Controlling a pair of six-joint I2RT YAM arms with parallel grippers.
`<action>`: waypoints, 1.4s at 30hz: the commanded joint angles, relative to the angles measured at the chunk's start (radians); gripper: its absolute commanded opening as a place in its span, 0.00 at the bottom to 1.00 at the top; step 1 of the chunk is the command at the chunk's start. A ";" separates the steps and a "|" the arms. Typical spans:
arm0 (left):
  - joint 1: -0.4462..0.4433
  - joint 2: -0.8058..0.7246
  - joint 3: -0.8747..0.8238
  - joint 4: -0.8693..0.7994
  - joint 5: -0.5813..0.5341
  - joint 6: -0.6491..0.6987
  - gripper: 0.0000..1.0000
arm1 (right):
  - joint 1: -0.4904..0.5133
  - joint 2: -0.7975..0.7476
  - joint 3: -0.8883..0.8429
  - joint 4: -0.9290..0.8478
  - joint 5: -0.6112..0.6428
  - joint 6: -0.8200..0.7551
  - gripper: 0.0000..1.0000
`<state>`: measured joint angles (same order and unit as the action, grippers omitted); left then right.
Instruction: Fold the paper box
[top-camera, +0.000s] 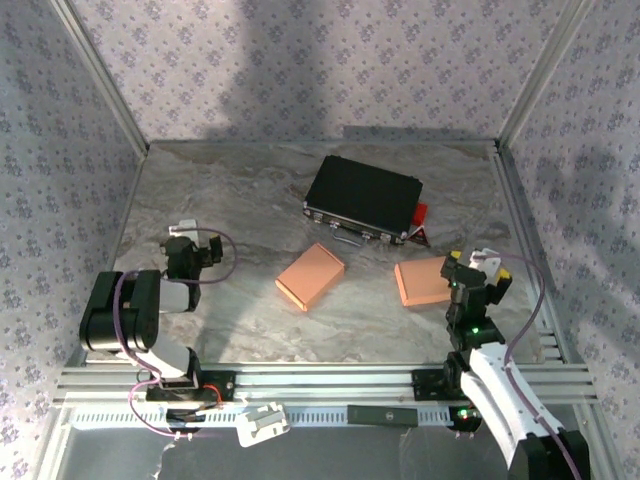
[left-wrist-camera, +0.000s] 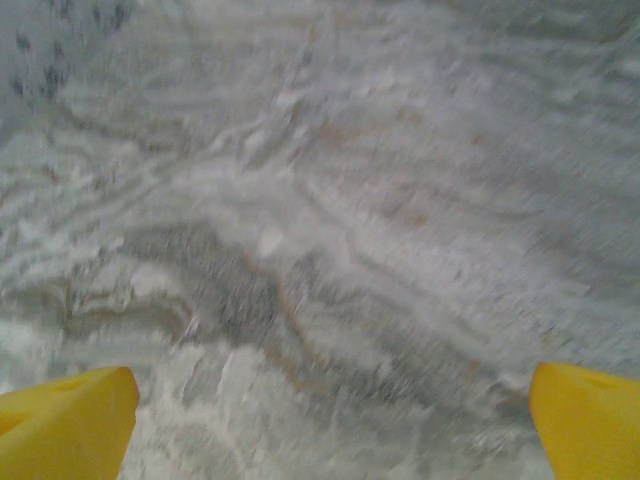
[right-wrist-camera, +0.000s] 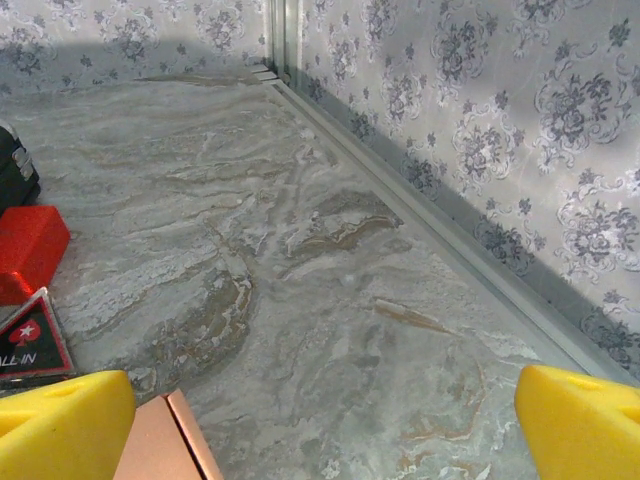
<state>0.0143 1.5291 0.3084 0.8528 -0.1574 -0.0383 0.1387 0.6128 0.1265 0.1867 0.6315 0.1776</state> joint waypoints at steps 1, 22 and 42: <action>0.009 0.019 0.046 0.101 0.048 -0.023 1.00 | -0.025 0.029 -0.019 0.093 -0.055 0.025 0.99; -0.006 0.004 0.089 -0.011 0.016 -0.017 1.00 | -0.095 0.679 0.245 0.390 -0.199 -0.010 0.99; -0.010 0.004 0.092 -0.014 0.009 -0.013 1.00 | -0.102 0.905 0.231 0.683 -0.370 -0.202 0.99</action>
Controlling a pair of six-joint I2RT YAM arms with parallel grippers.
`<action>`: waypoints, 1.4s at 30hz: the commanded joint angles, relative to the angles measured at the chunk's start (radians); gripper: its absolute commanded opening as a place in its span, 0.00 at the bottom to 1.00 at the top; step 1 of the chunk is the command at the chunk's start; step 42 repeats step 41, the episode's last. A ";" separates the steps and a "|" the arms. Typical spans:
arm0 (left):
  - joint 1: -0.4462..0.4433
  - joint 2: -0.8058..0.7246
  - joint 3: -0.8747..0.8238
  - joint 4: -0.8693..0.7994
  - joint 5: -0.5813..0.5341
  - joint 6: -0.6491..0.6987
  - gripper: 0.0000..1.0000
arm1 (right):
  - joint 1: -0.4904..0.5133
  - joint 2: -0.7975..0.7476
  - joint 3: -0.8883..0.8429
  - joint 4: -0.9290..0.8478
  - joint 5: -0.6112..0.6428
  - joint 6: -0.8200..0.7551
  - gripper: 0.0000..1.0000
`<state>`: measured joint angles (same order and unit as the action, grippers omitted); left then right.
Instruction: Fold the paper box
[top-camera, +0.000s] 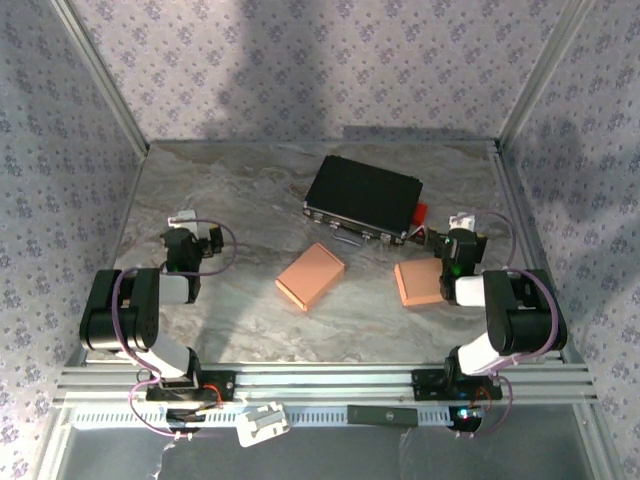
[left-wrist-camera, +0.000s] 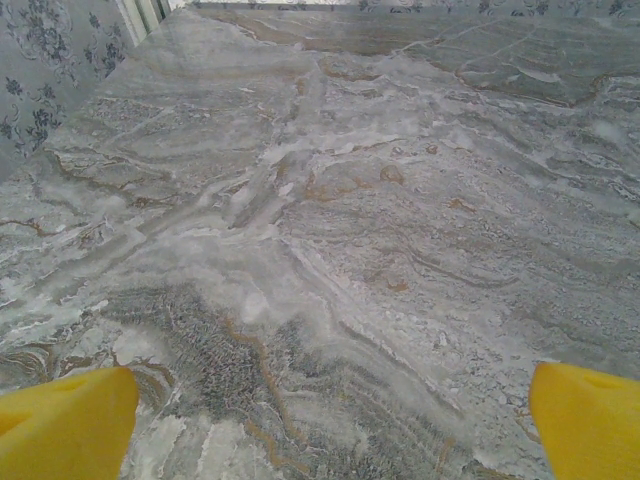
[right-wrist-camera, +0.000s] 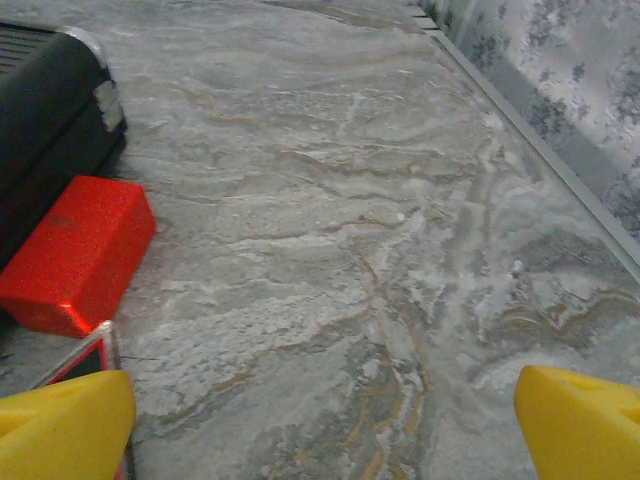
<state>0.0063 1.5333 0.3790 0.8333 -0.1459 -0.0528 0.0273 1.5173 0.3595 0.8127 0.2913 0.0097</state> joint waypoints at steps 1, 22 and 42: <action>-0.002 -0.001 0.021 0.006 -0.004 0.002 1.00 | 0.006 0.009 0.000 0.069 -0.027 -0.033 0.99; -0.002 -0.001 0.021 0.005 -0.004 0.001 1.00 | -0.027 0.003 0.015 0.022 -0.063 -0.004 0.99; -0.002 0.000 0.021 0.006 -0.004 0.002 1.00 | -0.030 0.001 0.024 0.006 -0.109 -0.016 0.99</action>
